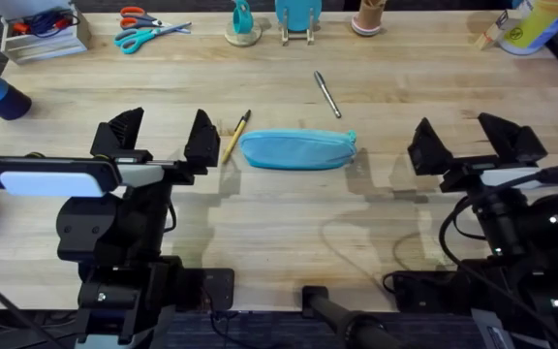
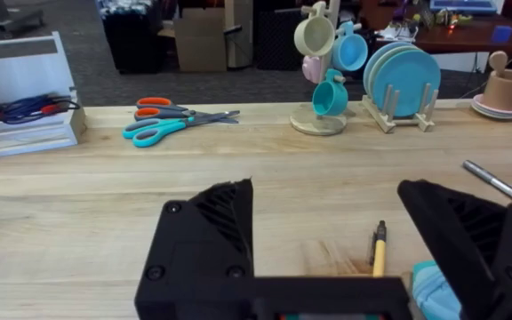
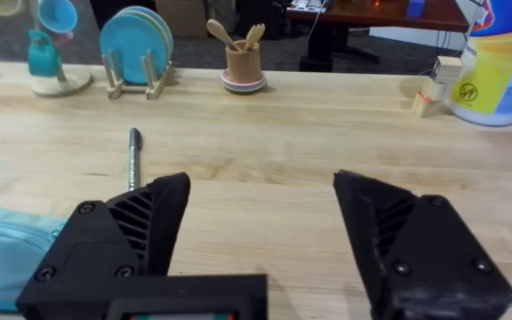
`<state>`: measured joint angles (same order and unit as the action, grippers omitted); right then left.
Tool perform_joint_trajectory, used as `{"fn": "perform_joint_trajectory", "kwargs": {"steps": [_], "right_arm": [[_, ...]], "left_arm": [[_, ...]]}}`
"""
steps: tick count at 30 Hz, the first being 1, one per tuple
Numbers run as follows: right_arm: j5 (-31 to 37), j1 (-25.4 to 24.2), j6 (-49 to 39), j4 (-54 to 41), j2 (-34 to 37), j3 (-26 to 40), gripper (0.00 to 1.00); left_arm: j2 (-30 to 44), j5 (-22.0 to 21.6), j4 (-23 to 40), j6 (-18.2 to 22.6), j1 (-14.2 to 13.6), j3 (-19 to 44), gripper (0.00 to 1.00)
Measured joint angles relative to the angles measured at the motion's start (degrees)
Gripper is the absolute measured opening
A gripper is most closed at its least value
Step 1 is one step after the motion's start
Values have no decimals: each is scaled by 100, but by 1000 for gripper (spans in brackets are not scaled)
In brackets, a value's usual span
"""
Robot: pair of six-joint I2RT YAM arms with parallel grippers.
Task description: Unzip the bag, pick up the pens from the table one at a time and place them inside, then zip the bag closed.
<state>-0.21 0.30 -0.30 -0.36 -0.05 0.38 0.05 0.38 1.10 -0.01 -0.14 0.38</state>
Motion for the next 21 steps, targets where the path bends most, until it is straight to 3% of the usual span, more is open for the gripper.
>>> {"fn": "perform_joint_trajectory", "kwargs": {"steps": [16, 21], "right_arm": [[42, 0, -13, -68, 2, 15, 997], [92, 0, -13, -254, 7, 108, 997]], "left_arm": [[0, -84, -210, 85, 0, 0, 993], [0, -159, 226, 135, 0, 78, 993]]}}
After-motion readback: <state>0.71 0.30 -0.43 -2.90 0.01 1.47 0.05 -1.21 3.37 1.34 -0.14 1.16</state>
